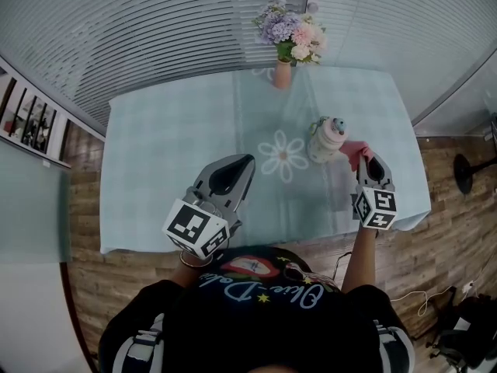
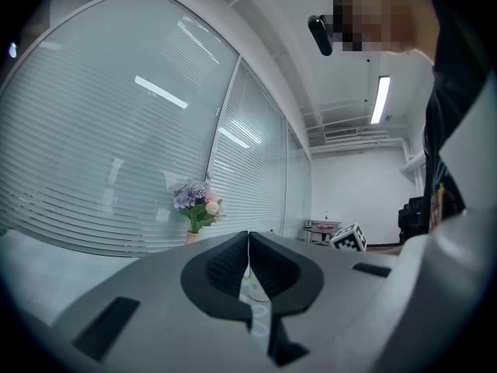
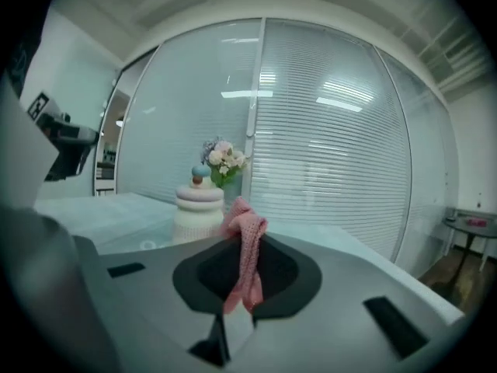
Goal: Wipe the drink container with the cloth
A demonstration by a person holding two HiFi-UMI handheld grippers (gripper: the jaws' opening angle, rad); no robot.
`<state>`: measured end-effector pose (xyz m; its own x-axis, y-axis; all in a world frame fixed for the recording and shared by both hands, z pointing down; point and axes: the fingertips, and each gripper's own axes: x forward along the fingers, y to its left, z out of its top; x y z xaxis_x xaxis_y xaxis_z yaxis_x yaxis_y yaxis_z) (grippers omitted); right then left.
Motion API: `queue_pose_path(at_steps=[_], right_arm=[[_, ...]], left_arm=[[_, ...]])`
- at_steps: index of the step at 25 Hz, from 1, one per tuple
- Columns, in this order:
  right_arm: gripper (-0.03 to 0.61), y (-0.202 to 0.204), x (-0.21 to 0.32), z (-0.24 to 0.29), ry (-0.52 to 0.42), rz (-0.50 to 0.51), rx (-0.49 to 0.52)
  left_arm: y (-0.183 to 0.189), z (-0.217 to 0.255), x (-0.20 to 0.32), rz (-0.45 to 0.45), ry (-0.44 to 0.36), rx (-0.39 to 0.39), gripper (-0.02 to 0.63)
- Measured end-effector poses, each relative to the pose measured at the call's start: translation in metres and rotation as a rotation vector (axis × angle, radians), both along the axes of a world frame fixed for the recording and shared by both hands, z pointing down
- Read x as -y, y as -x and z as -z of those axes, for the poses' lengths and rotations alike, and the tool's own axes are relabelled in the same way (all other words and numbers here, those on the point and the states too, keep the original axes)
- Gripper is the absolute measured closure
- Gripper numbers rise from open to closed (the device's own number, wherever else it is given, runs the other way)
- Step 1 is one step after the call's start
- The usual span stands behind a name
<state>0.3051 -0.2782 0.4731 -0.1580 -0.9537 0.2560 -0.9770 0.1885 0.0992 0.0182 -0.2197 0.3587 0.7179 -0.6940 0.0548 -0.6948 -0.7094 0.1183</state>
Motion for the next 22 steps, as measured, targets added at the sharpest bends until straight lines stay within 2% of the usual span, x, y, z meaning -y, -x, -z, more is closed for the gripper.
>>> queue_pose_path(at_steps=[5, 10, 22], right_arm=[[0.549, 0.019, 0.009, 0.018, -0.078, 0.086, 0.168], [0.549, 0.031, 0.02, 0.019, -0.072, 0.148, 0.295], [0.549, 0.035, 0.049, 0.007, -0.006, 0.179, 0.219]], left_arm=[[0.004, 0.001, -0.001, 0.006, 0.0, 0.005, 0.607], [0.011, -0.001, 0.001, 0.027, 0.004, 0.004, 0.607], [0.023, -0.004, 0.006, 0.053, 0.01, -0.004, 0.609]])
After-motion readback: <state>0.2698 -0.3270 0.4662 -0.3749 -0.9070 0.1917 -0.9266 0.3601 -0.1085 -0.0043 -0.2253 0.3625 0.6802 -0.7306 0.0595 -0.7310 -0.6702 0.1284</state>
